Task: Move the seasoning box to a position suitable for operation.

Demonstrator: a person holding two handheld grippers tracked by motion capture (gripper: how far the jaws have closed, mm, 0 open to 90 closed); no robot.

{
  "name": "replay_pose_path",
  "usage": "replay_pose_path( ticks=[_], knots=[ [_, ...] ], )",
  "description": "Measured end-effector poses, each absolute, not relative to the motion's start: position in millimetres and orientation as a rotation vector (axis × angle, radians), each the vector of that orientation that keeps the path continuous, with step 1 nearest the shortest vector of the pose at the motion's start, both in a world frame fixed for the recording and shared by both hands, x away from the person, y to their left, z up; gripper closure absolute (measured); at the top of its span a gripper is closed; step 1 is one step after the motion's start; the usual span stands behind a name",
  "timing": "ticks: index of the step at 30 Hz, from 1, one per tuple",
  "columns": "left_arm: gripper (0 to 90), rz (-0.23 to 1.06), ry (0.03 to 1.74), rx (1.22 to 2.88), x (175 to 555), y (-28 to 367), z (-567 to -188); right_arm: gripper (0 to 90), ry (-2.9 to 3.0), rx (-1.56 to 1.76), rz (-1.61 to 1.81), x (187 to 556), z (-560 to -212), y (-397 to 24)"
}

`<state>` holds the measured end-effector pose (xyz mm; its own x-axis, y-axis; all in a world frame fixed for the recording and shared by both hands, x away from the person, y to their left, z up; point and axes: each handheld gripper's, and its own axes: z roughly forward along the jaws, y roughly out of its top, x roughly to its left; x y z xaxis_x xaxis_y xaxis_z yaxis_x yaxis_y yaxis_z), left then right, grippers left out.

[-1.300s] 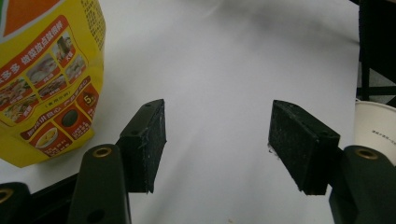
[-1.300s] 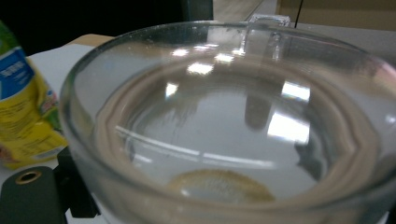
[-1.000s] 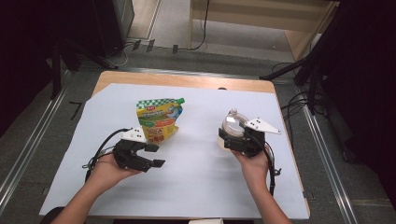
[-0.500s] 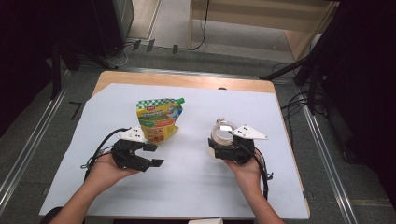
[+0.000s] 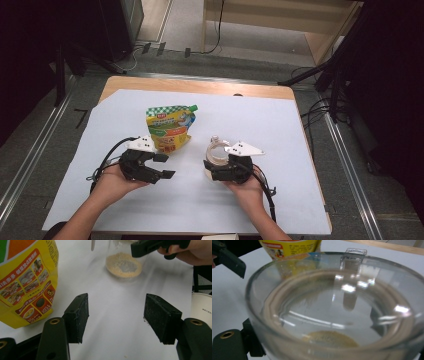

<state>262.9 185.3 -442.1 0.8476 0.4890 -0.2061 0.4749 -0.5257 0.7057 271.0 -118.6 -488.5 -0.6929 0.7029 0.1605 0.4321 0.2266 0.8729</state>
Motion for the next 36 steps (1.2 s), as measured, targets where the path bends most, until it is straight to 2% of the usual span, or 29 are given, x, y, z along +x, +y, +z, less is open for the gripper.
replay_pose_path(
  ticks=[17, 29, 35, 36],
  knots=[
    [37.3, 0.016, 0.692, 2.209, 262, 184, -442, 9.9, 2.256, 0.989, 1.412, 258, -497, -112],
    [37.7, 0.005, 0.71, 2.194, 262, 182, -442, 6.5, 2.317, 1.055, 1.401, 249, -492, -127],
    [42.9, -0.004, 0.711, 2.201, 262, 172, -440, 5.5, 2.364, 1.085, 1.421, 233, -485, -144],
    [49.7, -0.004, 0.714, 2.197, 263, 169, -440, 5.5, 2.358, 1.076, 1.41, 228, -480, -152]
  ],
)
